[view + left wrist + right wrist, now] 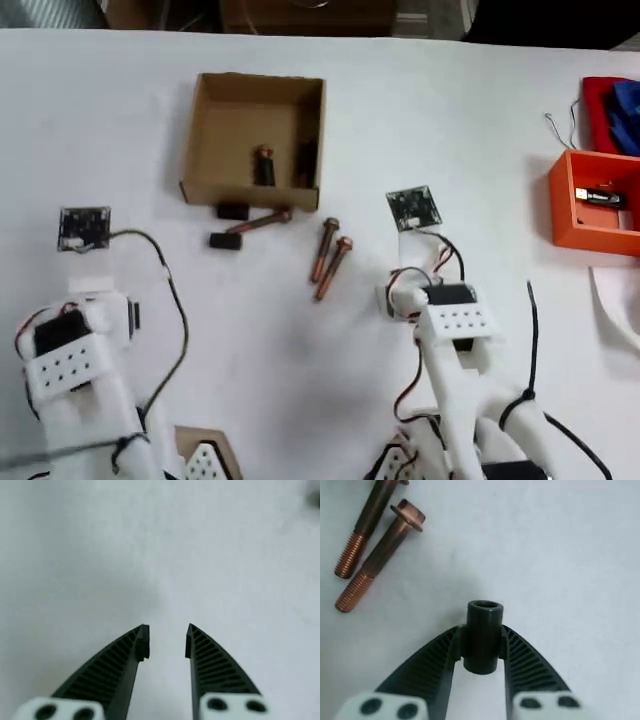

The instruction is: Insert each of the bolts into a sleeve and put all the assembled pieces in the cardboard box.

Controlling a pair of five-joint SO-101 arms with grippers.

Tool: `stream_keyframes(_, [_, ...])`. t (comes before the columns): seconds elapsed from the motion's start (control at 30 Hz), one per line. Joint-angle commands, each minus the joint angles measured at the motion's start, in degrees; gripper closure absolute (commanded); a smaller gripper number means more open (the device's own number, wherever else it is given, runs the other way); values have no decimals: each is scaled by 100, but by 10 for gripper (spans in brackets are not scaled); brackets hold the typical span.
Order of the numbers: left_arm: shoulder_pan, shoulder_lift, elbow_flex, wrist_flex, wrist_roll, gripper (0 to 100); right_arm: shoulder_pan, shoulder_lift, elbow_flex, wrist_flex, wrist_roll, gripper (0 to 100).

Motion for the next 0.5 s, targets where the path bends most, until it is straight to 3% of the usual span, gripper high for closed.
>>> stream_keyframes(0.0, [360, -536, -277, 1134, -9, 854, 31, -409, -185, 57, 18, 736])
stream_keyframes(0.07, [475, -870, -66, 1433, 9, 855, 31, -435, -97, 22, -9, 686])
stream_keyframes(0.27, [396, -2215, 532, 1486, 0, 921, -31, -470, 686, -646, -9, 742])
stream_keyframes(0.47, [378, -3754, 2835, 527, 0, 942, -22, -497, 756, -840, -9, 776])
